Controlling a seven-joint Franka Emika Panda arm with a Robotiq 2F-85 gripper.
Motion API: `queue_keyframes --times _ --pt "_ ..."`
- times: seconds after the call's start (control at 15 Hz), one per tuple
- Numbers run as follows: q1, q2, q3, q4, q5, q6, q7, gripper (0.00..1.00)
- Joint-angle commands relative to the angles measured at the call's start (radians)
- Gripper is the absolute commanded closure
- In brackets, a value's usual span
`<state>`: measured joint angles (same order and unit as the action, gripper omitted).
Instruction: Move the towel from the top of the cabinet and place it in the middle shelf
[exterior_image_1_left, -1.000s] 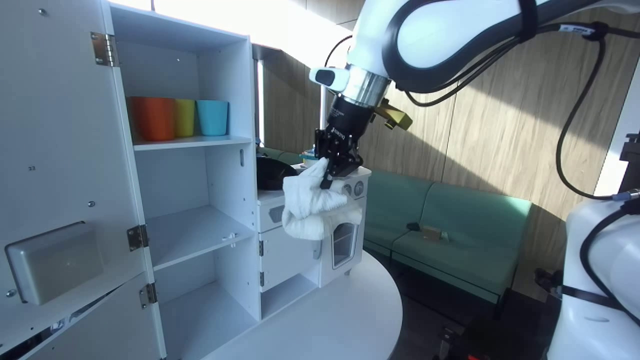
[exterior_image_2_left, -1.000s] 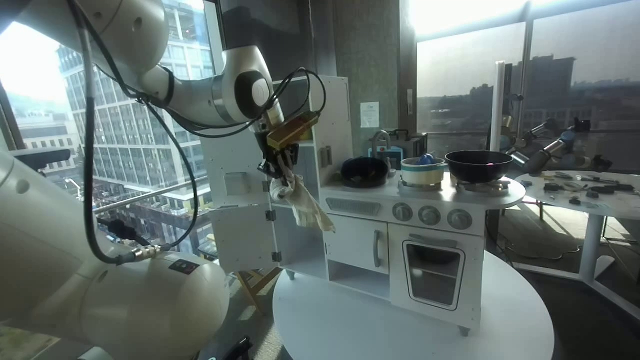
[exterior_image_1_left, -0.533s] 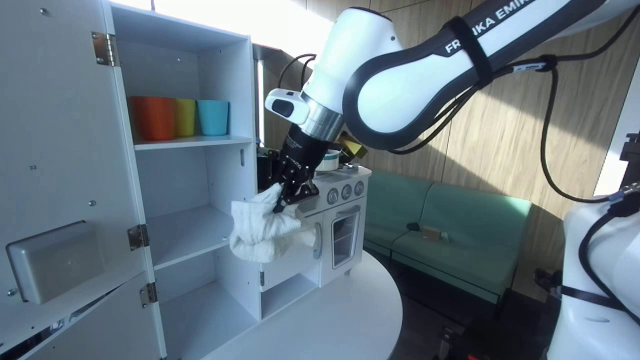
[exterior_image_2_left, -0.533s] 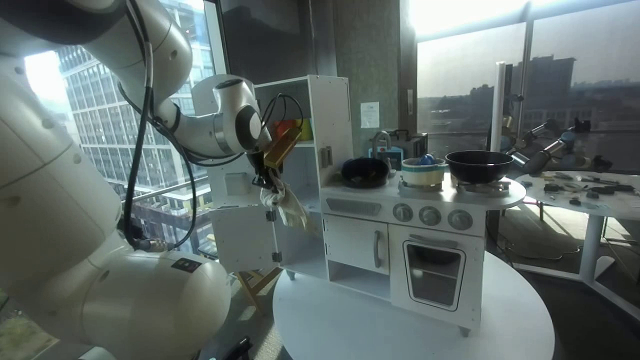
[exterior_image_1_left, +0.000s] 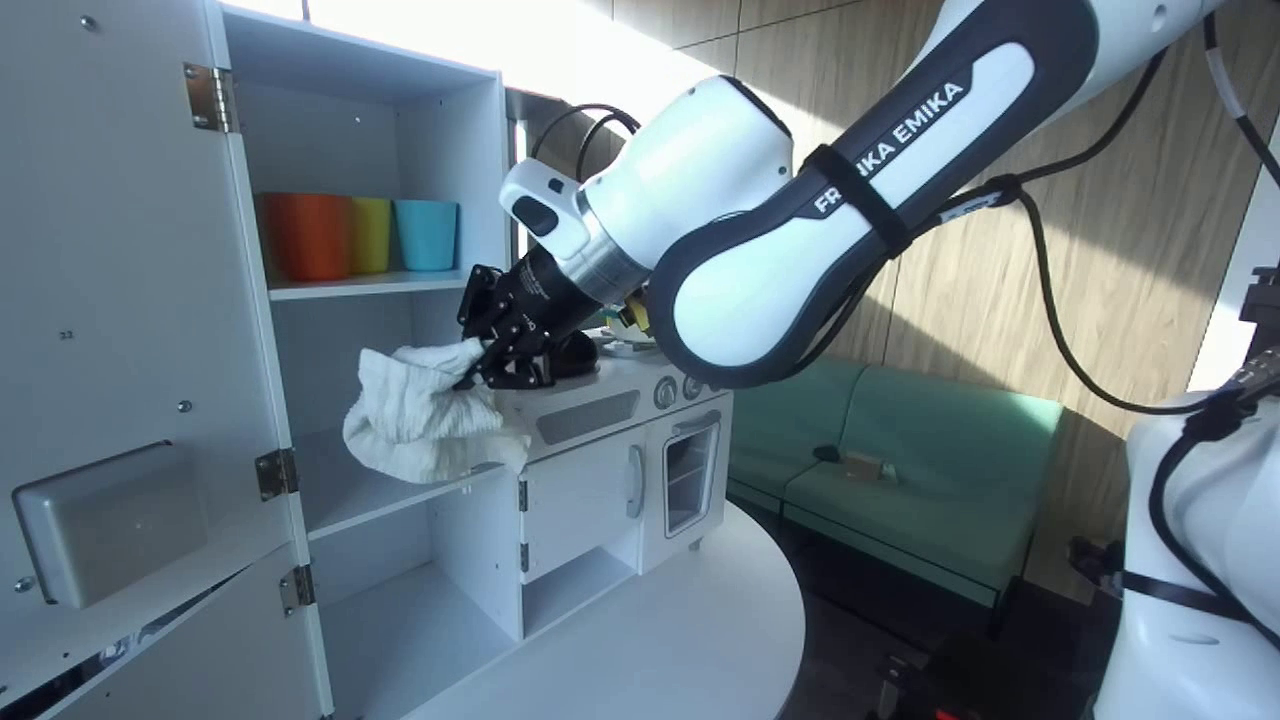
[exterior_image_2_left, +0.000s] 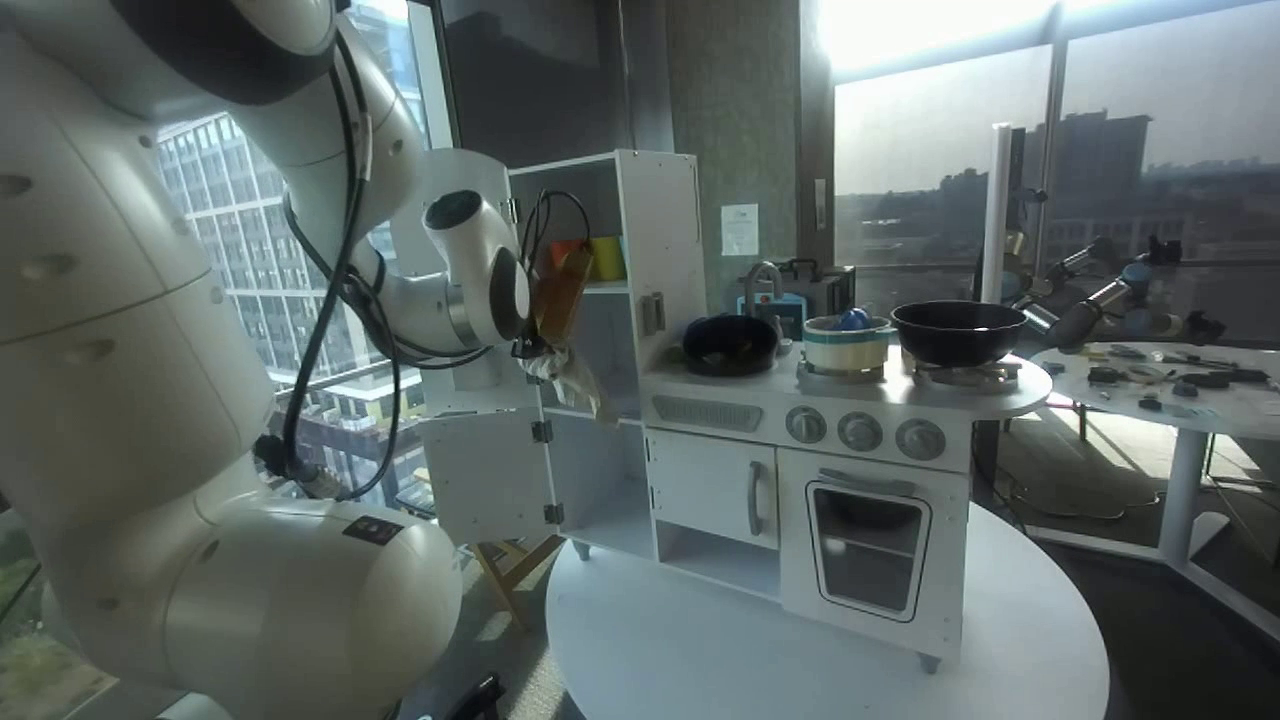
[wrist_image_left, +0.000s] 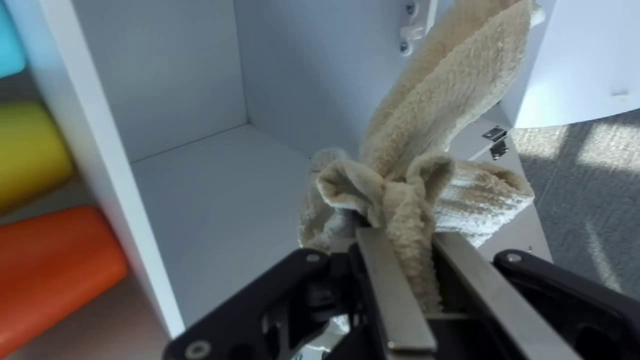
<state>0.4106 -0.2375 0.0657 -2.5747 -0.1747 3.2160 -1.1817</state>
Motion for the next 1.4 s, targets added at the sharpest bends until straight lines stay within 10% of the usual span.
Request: queue_keyframes --times 0.0,0.4,1.27,1.33 --pt "0.021 0.112 -0.042 0.035 -0.033 0.24 -0.055 0.92" --pt "-0.112 0.266 0.029 0.072 -0.174 0.444 0.028 0.92" --pt "-0.085 0.384 -0.051 0.149 -0.141 0.473 -0.043 0.92" --pt "-0.044 0.55 -0.06 0.243 -0.04 0.53 -0.129 0.91"
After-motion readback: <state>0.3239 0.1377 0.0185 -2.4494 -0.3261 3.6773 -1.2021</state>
